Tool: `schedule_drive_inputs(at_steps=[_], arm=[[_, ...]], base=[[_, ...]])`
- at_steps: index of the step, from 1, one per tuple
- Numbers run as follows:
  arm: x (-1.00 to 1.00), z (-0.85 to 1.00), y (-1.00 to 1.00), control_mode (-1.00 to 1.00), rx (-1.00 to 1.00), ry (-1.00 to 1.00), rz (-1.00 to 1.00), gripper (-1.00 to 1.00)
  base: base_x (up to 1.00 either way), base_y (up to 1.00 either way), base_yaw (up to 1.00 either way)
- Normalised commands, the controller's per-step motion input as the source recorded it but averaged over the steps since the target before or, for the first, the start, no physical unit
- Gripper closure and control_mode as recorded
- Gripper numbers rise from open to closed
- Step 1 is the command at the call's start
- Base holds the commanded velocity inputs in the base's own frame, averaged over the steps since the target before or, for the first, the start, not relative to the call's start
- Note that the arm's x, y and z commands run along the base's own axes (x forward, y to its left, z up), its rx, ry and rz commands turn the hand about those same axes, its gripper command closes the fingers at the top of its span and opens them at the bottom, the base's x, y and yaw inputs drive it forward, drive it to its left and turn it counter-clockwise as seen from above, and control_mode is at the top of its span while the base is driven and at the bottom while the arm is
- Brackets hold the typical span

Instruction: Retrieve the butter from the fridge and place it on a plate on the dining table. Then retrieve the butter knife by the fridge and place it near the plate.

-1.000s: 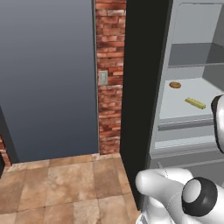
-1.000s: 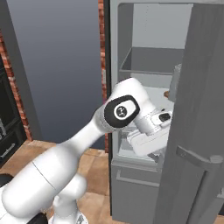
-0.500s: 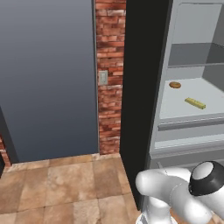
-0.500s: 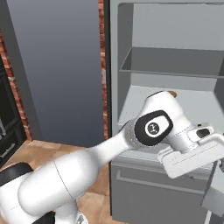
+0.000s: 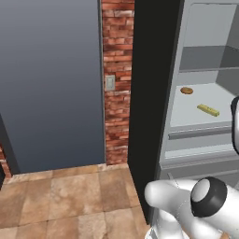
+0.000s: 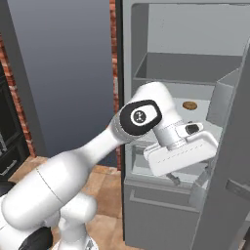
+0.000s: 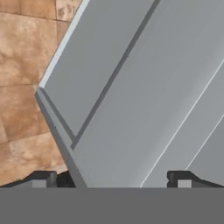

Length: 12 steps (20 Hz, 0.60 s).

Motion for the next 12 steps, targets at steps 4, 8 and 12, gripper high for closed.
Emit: schedule_drive_inputs(at_steps=[4, 8, 12], arm=[[0.13, 0.24, 0.95, -1.0, 0.02, -0.11, 0.0, -1.0], [0.0, 0.09, 0.46, -1.0, 0.05, -0.11, 0.0, -1.0], [-0.33, 0.01, -0.72, -1.0, 0.06, -0.01, -0.04, -1.0]], base=[[0.0, 0.0, 0.0], [0.0, 0.0, 0.0], [0.0, 0.0, 0.0]])
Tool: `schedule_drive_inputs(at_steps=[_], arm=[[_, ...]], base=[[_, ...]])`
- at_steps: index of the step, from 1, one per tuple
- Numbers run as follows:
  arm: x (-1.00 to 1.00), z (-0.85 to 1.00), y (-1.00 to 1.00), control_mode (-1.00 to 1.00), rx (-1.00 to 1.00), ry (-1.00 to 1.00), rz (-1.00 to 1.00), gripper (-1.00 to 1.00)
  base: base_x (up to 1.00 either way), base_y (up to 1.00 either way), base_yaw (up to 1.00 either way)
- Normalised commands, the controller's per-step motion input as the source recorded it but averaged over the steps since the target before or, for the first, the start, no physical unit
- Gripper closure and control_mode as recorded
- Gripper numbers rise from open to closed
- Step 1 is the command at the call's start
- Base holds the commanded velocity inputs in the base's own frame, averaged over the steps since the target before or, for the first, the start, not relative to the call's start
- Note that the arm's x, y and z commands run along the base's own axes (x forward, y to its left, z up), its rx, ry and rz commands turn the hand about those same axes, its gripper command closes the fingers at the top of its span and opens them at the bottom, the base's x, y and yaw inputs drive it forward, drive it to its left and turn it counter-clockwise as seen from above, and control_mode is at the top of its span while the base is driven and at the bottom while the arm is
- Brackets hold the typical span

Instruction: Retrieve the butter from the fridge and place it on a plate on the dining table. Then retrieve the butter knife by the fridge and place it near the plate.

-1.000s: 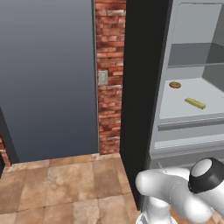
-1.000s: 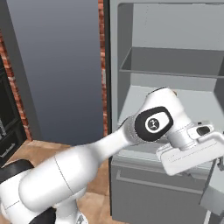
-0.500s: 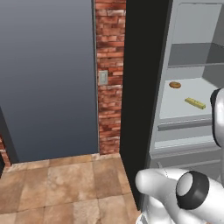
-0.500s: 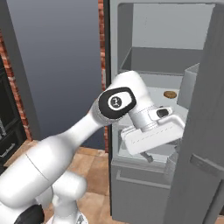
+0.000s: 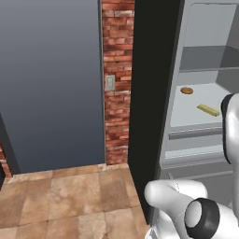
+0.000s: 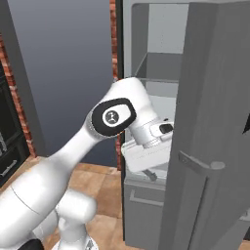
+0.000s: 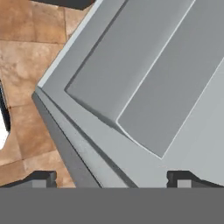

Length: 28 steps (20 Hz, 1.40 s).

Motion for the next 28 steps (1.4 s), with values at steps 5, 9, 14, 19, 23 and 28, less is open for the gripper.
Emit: schedule_drive_inputs(at_steps=[5, 9, 14, 19, 23, 28], arm=[[-0.58, 0.0, -1.0, -1.0, 0.02, 0.0, -0.09, -1.0], [-0.17, 0.19, -0.45, -1.0, 0.0, -0.03, -0.04, -1.0], [0.36, 0.47, 0.7, -1.0, 0.0, -0.16, 0.01, -1.0], [0.32, -0.13, 0.67, -1.0, 0.06, -0.29, 0.11, -1.0], [0.86, -0.42, 0.4, -1.0, 0.2, -0.31, 0.15, -1.0], [0.87, -0.09, 0.1, -1.0, 0.28, -0.25, 0.14, -1.0]], base=[[0.0, 0.0, 0.0], [0.0, 0.0, 0.0], [0.0, 0.0, 0.0], [0.0, 0.0, 0.0], [0.0, 0.0, 0.0], [0.0, 0.0, 0.0]])
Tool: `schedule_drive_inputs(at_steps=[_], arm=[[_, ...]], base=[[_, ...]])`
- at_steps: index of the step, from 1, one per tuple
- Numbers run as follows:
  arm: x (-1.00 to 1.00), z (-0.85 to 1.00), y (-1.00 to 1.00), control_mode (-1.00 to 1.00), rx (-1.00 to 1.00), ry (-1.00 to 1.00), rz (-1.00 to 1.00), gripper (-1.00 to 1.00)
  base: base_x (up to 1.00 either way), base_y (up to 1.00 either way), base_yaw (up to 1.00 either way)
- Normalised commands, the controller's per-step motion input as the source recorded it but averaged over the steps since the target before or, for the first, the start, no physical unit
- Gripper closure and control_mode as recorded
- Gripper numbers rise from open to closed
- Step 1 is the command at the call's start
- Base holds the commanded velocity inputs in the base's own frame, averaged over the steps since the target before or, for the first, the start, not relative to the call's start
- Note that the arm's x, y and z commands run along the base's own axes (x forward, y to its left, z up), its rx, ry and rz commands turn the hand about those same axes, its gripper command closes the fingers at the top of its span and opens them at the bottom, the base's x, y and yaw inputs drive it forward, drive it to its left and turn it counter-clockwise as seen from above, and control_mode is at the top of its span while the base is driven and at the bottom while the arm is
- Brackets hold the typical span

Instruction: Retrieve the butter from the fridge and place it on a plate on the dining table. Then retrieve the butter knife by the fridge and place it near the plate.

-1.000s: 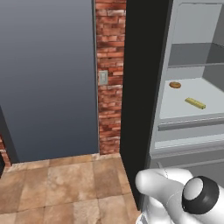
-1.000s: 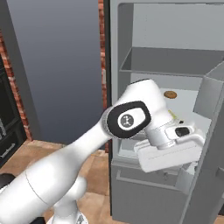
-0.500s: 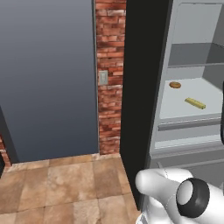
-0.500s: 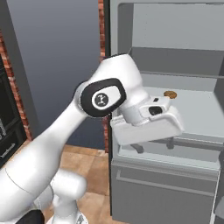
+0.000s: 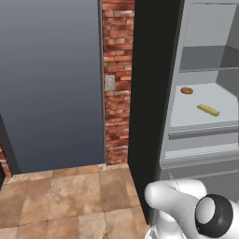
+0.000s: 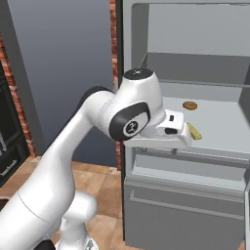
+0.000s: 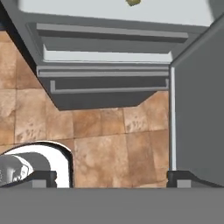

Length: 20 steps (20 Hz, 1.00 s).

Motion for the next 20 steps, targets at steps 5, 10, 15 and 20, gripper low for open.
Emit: schedule_drive_inputs(at_steps=[5, 10, 15, 20], arm=[[0.33, -0.26, -0.01, -1.0, 0.07, -0.01, 0.01, -1.0], [0.25, -0.3, 0.0, -1.0, 0.0, -0.06, 0.0, -1.0], [0.73, -0.29, -0.09, -1.0, 0.02, -0.19, 0.01, -1.0], [0.98, -0.17, -0.4, -1.0, 0.04, -0.08, 0.04, -1.0]], base=[[0.0, 0.0, 0.0], [0.0, 0.0, 0.0], [0.0, 0.0, 0.0], [0.0, 0.0, 0.0]])
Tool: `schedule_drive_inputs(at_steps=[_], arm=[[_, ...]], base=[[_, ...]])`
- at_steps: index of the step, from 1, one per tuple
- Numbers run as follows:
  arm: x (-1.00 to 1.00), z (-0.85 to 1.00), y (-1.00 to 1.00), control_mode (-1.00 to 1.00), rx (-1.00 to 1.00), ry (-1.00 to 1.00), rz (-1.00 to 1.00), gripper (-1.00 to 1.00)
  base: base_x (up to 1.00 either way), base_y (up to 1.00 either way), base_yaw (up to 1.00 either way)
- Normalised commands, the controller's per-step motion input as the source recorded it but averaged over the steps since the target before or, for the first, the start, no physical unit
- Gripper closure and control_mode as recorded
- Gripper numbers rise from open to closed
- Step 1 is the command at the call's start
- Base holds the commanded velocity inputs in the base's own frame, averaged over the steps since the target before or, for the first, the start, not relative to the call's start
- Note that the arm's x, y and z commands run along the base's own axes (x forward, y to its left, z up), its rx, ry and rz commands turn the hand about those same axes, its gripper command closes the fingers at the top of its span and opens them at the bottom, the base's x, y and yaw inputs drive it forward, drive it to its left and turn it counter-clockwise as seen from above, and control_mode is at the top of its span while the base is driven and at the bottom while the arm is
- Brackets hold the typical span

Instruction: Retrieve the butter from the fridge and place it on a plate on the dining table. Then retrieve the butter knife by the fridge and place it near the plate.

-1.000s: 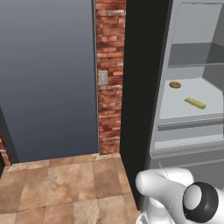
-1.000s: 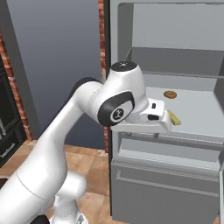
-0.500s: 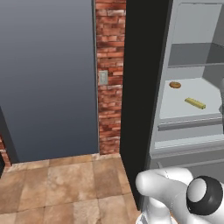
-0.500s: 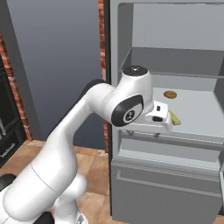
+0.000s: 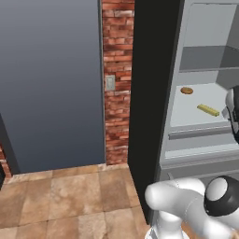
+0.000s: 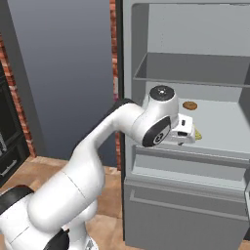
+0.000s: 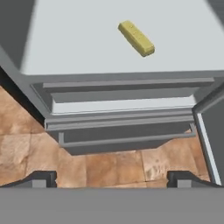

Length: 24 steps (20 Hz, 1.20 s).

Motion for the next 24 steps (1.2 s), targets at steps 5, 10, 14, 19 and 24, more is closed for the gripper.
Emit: schedule_drive_inputs(at_steps=[5, 10, 14, 19, 24], arm=[[0.76, -0.15, -0.63, -1.0, 0.1, 0.0, 0.14, -1.0], [0.46, -0.09, -0.67, -1.0, 0.15, -0.07, 0.26, -1.0], [0.94, -0.37, -0.21, -1.0, 0.07, 0.0, 0.18, -1.0], [0.8, -0.33, -0.15, -1.0, 0.07, 0.0, 0.12, -1.0], [0.37, -0.2, -0.38, -1.0, 0.05, 0.0, 0.08, -1.0]], base=[[0.0, 0.0, 0.0], [0.0, 0.0, 0.0], [0.0, 0.0, 0.0], [0.0, 0.0, 0.0], [0.0, 0.0, 0.0]])
